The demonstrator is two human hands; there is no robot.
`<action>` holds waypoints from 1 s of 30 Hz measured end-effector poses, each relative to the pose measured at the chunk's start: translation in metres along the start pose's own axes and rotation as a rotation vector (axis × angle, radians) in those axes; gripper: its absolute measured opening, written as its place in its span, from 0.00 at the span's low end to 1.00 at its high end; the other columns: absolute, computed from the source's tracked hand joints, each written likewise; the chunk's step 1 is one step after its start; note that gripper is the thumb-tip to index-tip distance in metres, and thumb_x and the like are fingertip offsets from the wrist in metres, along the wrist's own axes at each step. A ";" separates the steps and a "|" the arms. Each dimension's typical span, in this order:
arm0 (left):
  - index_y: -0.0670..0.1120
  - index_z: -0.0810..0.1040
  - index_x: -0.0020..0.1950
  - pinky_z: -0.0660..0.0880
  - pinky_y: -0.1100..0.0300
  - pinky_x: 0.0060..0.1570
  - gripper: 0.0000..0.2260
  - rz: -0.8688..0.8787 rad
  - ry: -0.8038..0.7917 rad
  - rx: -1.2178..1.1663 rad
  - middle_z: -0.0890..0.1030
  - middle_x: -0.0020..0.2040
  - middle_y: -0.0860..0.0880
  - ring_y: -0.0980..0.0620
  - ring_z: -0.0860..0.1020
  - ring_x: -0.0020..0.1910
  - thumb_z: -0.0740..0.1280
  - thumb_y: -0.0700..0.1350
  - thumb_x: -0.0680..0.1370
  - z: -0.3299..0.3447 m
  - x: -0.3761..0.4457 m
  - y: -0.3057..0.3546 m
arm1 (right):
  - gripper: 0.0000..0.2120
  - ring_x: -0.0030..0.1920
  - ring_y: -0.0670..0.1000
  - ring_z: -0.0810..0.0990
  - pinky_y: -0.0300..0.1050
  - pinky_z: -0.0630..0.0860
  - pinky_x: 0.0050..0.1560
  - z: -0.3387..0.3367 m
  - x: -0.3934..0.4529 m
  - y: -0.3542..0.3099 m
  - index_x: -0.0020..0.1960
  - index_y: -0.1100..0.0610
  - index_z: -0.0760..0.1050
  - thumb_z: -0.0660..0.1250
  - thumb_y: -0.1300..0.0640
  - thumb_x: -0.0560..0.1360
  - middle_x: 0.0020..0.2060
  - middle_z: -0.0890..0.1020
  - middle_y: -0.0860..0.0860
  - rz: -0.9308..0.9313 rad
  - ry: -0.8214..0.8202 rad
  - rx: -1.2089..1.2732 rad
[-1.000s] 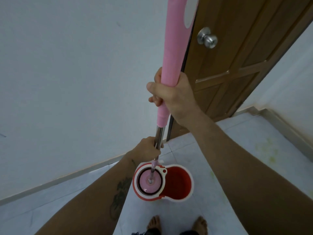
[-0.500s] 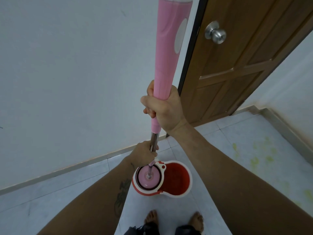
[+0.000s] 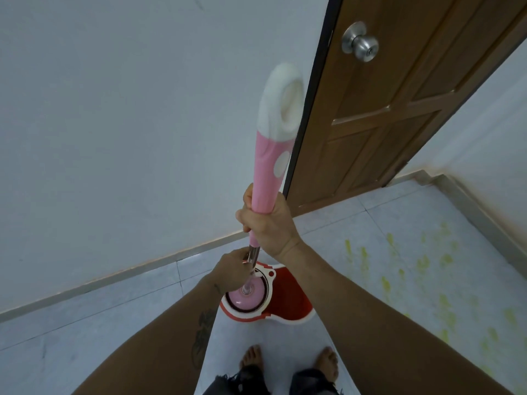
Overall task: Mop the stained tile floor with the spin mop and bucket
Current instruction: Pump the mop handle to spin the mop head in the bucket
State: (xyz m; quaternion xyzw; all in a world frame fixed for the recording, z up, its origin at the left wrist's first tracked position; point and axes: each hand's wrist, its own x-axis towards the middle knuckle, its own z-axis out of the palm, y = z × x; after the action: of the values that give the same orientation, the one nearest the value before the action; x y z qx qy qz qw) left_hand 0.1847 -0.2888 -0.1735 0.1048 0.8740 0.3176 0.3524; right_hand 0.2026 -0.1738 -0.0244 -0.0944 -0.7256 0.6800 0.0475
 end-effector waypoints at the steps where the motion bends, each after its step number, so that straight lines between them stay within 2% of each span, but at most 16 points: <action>1: 0.48 0.79 0.60 0.77 0.47 0.58 0.14 -0.002 -0.009 -0.003 0.83 0.56 0.47 0.45 0.80 0.54 0.62 0.43 0.76 0.000 -0.001 -0.001 | 0.10 0.32 0.55 0.71 0.52 0.75 0.38 -0.001 0.001 0.006 0.32 0.51 0.69 0.67 0.63 0.64 0.30 0.70 0.50 0.029 0.002 -0.008; 3: 0.51 0.73 0.70 0.74 0.49 0.63 0.22 0.001 -0.035 0.006 0.79 0.65 0.47 0.45 0.78 0.61 0.63 0.44 0.75 -0.001 -0.006 -0.003 | 0.10 0.34 0.55 0.70 0.52 0.74 0.39 -0.002 0.003 0.014 0.32 0.52 0.67 0.68 0.62 0.64 0.31 0.69 0.51 0.090 -0.014 -0.040; 5: 0.52 0.67 0.76 0.72 0.50 0.66 0.27 -0.006 -0.065 0.012 0.75 0.69 0.45 0.43 0.75 0.66 0.63 0.42 0.76 -0.001 -0.009 -0.005 | 0.12 0.36 0.53 0.68 0.51 0.71 0.41 -0.003 0.004 0.020 0.32 0.53 0.66 0.69 0.62 0.64 0.31 0.67 0.51 0.157 -0.039 -0.063; 8: 0.52 0.66 0.76 0.72 0.54 0.63 0.28 -0.024 -0.078 0.017 0.75 0.70 0.45 0.45 0.75 0.65 0.64 0.37 0.77 0.000 -0.013 -0.011 | 0.12 0.37 0.53 0.68 0.49 0.70 0.44 -0.005 0.000 0.030 0.35 0.55 0.66 0.70 0.63 0.67 0.32 0.67 0.51 0.241 -0.048 -0.089; 11: 0.52 0.65 0.76 0.71 0.56 0.61 0.29 -0.023 -0.065 -0.037 0.74 0.70 0.46 0.45 0.75 0.65 0.63 0.35 0.77 0.000 -0.018 -0.012 | 0.12 0.37 0.53 0.69 0.49 0.71 0.43 -0.005 -0.002 0.026 0.35 0.55 0.66 0.70 0.62 0.66 0.33 0.68 0.52 0.227 -0.055 -0.089; 14: 0.53 0.63 0.77 0.68 0.56 0.64 0.29 -0.018 -0.031 -0.095 0.73 0.71 0.47 0.46 0.73 0.68 0.68 0.42 0.77 -0.002 -0.017 -0.006 | 0.11 0.36 0.53 0.69 0.51 0.72 0.42 -0.002 0.006 0.005 0.36 0.61 0.69 0.71 0.60 0.63 0.33 0.68 0.54 0.151 -0.056 -0.075; 16: 0.55 0.64 0.76 0.72 0.56 0.62 0.31 -0.020 0.000 -0.146 0.73 0.71 0.49 0.51 0.76 0.63 0.70 0.46 0.74 -0.006 -0.014 0.000 | 0.14 0.36 0.55 0.71 0.55 0.75 0.44 -0.001 0.012 -0.016 0.39 0.68 0.69 0.71 0.61 0.63 0.34 0.69 0.55 0.087 -0.054 -0.057; 18: 0.52 0.70 0.71 0.75 0.63 0.51 0.27 -0.002 0.019 -0.211 0.76 0.66 0.49 0.57 0.79 0.52 0.70 0.45 0.73 -0.011 -0.010 0.010 | 0.14 0.36 0.57 0.74 0.60 0.79 0.49 -0.003 0.016 -0.042 0.41 0.71 0.70 0.71 0.62 0.65 0.34 0.71 0.55 0.018 -0.044 -0.041; 19: 0.50 0.72 0.67 0.75 0.64 0.46 0.22 0.010 0.040 -0.240 0.78 0.62 0.49 0.56 0.79 0.49 0.70 0.44 0.73 -0.014 -0.009 0.017 | 0.14 0.36 0.56 0.77 0.63 0.79 0.50 -0.005 0.018 -0.056 0.42 0.71 0.71 0.72 0.63 0.66 0.35 0.72 0.56 -0.009 -0.037 -0.040; 20: 0.50 0.74 0.61 0.75 0.63 0.45 0.16 0.027 0.070 -0.267 0.79 0.58 0.48 0.53 0.80 0.49 0.70 0.44 0.74 -0.018 -0.008 0.025 | 0.13 0.35 0.54 0.79 0.64 0.80 0.51 -0.006 0.020 -0.070 0.43 0.70 0.71 0.72 0.63 0.67 0.35 0.73 0.56 -0.035 -0.032 -0.038; 23: 0.47 0.77 0.46 0.79 0.50 0.50 0.04 0.095 0.148 -0.351 0.80 0.43 0.48 0.49 0.79 0.41 0.69 0.45 0.76 -0.030 -0.010 0.050 | 0.08 0.32 0.49 0.81 0.64 0.81 0.49 -0.011 0.023 -0.108 0.43 0.65 0.73 0.72 0.65 0.70 0.36 0.73 0.56 -0.104 -0.034 0.009; 26: 0.46 0.75 0.37 0.79 0.45 0.51 0.09 0.163 0.175 -0.466 0.77 0.34 0.46 0.47 0.77 0.37 0.69 0.45 0.77 -0.040 -0.013 0.071 | 0.07 0.31 0.50 0.80 0.62 0.82 0.48 -0.017 0.023 -0.140 0.45 0.63 0.73 0.71 0.66 0.71 0.36 0.72 0.57 -0.181 -0.056 0.052; 30: 0.46 0.74 0.34 0.78 0.44 0.50 0.12 0.204 0.182 -0.545 0.79 0.32 0.48 0.45 0.78 0.38 0.69 0.45 0.77 -0.046 -0.013 0.085 | 0.08 0.30 0.51 0.79 0.59 0.83 0.45 -0.022 0.025 -0.156 0.44 0.61 0.72 0.72 0.66 0.71 0.34 0.72 0.57 -0.241 -0.059 0.054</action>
State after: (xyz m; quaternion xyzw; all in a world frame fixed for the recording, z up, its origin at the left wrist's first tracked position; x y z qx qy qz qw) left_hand 0.1598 -0.2502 -0.0875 0.0647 0.7696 0.5822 0.2540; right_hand 0.1714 -0.1566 0.1312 0.0150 -0.7140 0.6913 0.1100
